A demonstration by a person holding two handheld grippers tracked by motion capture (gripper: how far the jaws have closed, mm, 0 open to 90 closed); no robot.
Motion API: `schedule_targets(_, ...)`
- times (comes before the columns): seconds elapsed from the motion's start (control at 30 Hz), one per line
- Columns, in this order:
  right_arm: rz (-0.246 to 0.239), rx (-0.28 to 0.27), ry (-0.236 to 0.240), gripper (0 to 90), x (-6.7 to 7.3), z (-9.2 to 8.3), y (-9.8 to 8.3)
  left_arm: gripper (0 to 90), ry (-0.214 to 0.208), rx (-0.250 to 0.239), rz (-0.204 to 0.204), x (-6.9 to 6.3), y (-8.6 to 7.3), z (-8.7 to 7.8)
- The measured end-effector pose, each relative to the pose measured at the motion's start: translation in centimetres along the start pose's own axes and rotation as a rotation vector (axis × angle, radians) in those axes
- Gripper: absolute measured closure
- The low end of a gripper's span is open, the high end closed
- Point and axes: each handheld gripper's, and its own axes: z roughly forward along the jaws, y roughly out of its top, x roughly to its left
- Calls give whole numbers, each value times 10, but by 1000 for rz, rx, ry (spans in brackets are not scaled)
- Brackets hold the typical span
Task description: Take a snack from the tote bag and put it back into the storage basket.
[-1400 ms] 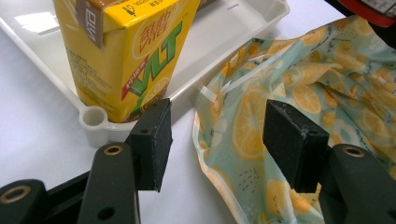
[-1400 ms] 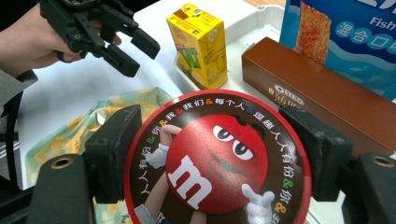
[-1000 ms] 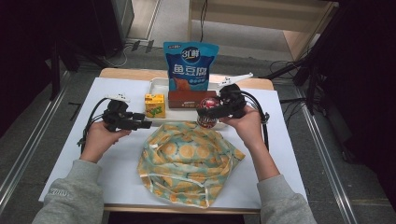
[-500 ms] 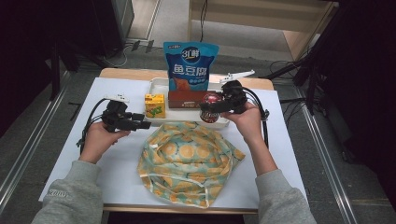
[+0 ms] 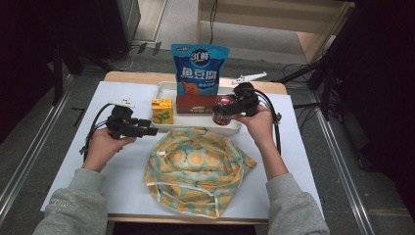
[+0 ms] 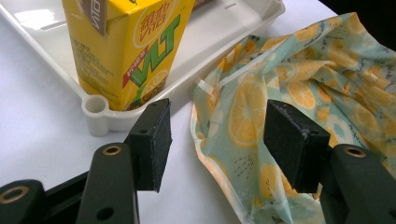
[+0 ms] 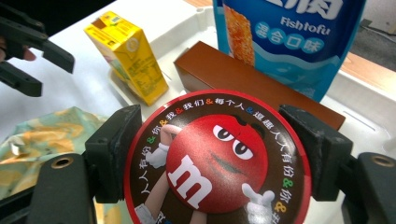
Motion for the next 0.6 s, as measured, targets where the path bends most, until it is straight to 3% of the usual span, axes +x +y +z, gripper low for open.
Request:
schedule_targets(0.2, -4, -4, -23, 254, -5, 6, -3, 423, -3, 1, 2, -1, 0, 1)
schedule_targets(0.6, 37, 13, -52, 253, -21, 18, -10, 423, -5, 2, 1, -1, 0, 1)
